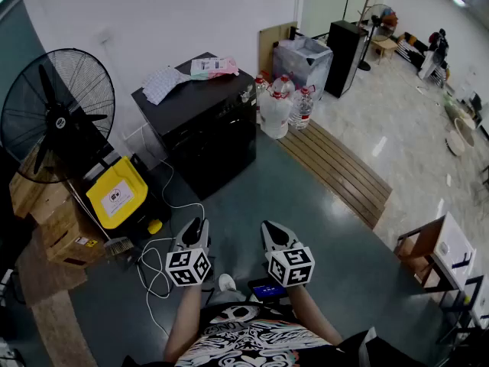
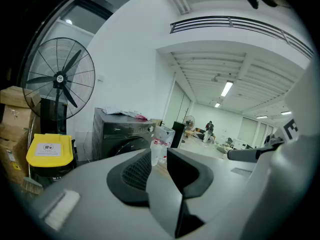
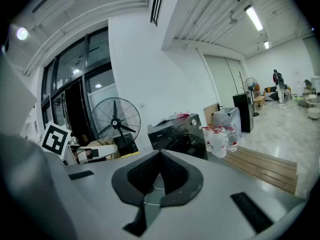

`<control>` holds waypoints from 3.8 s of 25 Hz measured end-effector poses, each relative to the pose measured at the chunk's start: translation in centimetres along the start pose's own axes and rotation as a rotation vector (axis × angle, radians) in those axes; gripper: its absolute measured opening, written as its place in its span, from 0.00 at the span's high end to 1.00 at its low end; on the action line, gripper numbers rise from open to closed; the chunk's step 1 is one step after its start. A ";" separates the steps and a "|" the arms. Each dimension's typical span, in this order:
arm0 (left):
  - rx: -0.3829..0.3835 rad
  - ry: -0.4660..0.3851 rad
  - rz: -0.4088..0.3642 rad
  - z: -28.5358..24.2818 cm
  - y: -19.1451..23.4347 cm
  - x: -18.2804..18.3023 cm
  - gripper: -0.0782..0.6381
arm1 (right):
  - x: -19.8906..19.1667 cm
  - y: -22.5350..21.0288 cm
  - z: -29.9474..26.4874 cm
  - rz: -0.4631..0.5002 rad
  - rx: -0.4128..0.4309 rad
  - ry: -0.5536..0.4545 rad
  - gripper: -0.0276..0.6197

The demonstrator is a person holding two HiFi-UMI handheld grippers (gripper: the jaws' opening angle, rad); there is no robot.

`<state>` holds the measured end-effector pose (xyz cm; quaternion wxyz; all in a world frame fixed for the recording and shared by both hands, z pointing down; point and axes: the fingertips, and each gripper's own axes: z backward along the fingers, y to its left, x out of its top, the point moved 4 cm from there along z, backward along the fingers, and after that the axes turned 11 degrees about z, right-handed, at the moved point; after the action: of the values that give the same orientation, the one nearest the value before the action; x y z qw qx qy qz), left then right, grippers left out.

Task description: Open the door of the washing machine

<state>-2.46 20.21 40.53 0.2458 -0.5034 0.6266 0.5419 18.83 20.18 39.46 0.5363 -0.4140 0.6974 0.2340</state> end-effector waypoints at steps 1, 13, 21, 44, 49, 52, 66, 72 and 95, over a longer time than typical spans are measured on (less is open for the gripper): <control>0.001 0.000 0.000 0.0 0.1 0.1 0.76 | 0.0 0.1 -0.1 0.003 0.002 0.001 0.95; -0.068 0.045 -0.057 -1.3 0.2 -0.3 0.67 | 0.1 -0.4 -1.5 0.002 -0.017 0.010 0.95; -0.075 0.102 -0.080 -6.6 3.1 -0.3 0.62 | -0.1 -1.9 -6.4 0.023 -0.038 0.087 0.74; -0.104 0.471 -0.173 -38.7 28.1 -1.3 0.63 | -1.7 -8.6 -41.6 0.009 -0.233 0.377 0.76; -0.098 0.558 -0.188 -42.4 29.9 -4.3 0.63 | -4.4 -8.8 -43.1 0.004 -0.226 0.450 0.76; -0.086 0.587 -0.201 -44.5 31.0 -6.1 0.63 | -6.2 -9.0 -43.4 -0.010 -0.232 0.480 0.76; -0.083 0.625 -0.329 -46.4 31.2 -7.8 0.77 | -8.8 -9.8 -43.9 -0.063 -0.223 0.529 0.83; -0.122 0.642 -0.339 -45.7 30.1 -8.4 0.78 | -8.1 -9.3 -45.6 -0.065 -0.200 0.510 0.83; -0.346 0.581 -0.103 -42.6 23.0 -9.2 0.60 | -10.7 -14.4 -47.7 -0.100 -0.367 0.646 0.70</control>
<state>-9.57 -18.07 70.73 -0.0047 -0.7020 0.5428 0.4610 5.16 -20.98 66.24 0.2161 -0.5894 0.7559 0.1858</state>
